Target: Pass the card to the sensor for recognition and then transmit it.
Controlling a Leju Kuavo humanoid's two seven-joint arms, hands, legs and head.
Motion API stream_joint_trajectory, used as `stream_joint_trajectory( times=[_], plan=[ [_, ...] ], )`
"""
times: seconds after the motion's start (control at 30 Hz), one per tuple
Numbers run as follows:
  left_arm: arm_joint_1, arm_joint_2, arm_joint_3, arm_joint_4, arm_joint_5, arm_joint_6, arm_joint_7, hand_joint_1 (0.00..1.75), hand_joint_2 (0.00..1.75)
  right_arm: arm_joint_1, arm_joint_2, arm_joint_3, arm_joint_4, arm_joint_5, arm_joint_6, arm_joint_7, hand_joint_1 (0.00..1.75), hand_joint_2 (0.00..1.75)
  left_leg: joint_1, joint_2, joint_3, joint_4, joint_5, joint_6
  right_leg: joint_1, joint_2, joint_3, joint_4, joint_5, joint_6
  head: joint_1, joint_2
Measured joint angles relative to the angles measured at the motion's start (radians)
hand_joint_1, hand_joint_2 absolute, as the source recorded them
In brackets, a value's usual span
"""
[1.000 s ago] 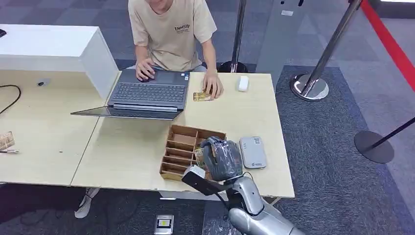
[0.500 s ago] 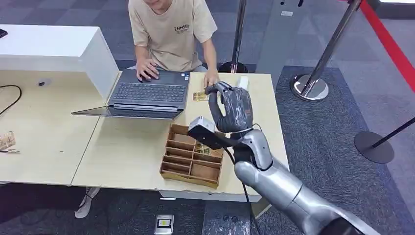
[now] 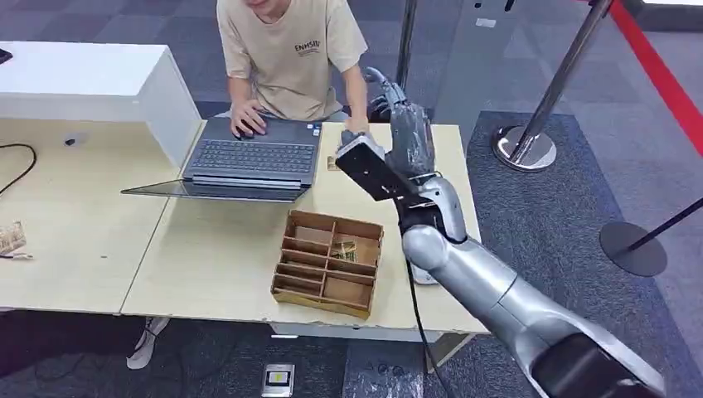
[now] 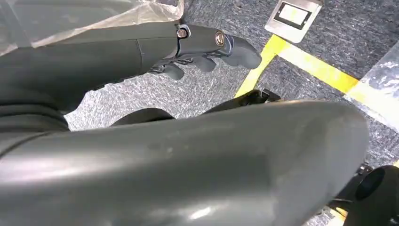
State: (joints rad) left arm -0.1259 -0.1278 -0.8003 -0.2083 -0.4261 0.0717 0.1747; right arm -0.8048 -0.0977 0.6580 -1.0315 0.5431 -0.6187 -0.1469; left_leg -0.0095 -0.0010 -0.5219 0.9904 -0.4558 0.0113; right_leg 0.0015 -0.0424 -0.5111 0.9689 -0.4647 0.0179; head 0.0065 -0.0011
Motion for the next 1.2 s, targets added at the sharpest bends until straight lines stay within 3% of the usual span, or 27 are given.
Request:
stream_joint_trajectory(
  times=[0.23, 0.4, 0.43, 0.87, 1.2],
  plan=[
    [0.004, 0.001, 0.000, 0.000, 0.015, 0.016, 0.000, 0.00, 0.00, 0.103, -0.019, -0.061, -0.077, -0.259, 0.107, -0.023, 0.00, 0.00, 0.000, 0.000, 0.000, 0.000, 0.000, 0.000, 0.000, 0.000, 0.000, 0.000, 0.000, 0.000, 0.000, 0.000],
    [0.008, 0.002, 0.000, 0.000, 0.031, 0.033, 0.006, 0.00, 0.00, 0.179, -0.040, -0.104, -0.164, -0.327, 0.116, -0.011, 0.00, 0.00, 0.000, 0.000, 0.000, 0.000, 0.000, 0.000, 0.000, 0.000, 0.000, 0.000, 0.000, 0.000, 0.000, 0.000],
    [0.008, 0.002, 0.000, 0.000, 0.032, 0.035, 0.006, 0.00, 0.00, 0.193, -0.045, -0.111, -0.181, -0.333, 0.113, -0.004, 0.00, 1.75, 0.000, 0.000, 0.000, 0.000, 0.000, 0.000, 0.000, 0.000, 0.000, 0.000, 0.000, 0.000, 0.000, 0.000],
    [0.013, 0.003, 0.000, 0.000, 0.043, 0.054, 0.007, 0.00, 0.00, 0.319, -0.087, -0.156, -0.283, -0.270, 0.111, 0.039, 0.00, 1.75, 0.000, 0.000, 0.000, 0.000, 0.000, 0.000, 0.000, 0.000, 0.000, 0.000, 0.000, 0.000, 0.000, 0.000],
    [0.014, 0.005, 0.000, 0.000, 0.046, 0.057, 0.014, 0.00, 0.00, 0.374, -0.109, -0.132, -0.254, 0.212, 0.015, 0.190, 0.00, 1.75, 0.000, 0.000, 0.000, 0.000, 0.000, 0.000, 0.000, 0.000, 0.000, 0.000, 0.000, 0.000, 0.000, 0.000]
  ],
)
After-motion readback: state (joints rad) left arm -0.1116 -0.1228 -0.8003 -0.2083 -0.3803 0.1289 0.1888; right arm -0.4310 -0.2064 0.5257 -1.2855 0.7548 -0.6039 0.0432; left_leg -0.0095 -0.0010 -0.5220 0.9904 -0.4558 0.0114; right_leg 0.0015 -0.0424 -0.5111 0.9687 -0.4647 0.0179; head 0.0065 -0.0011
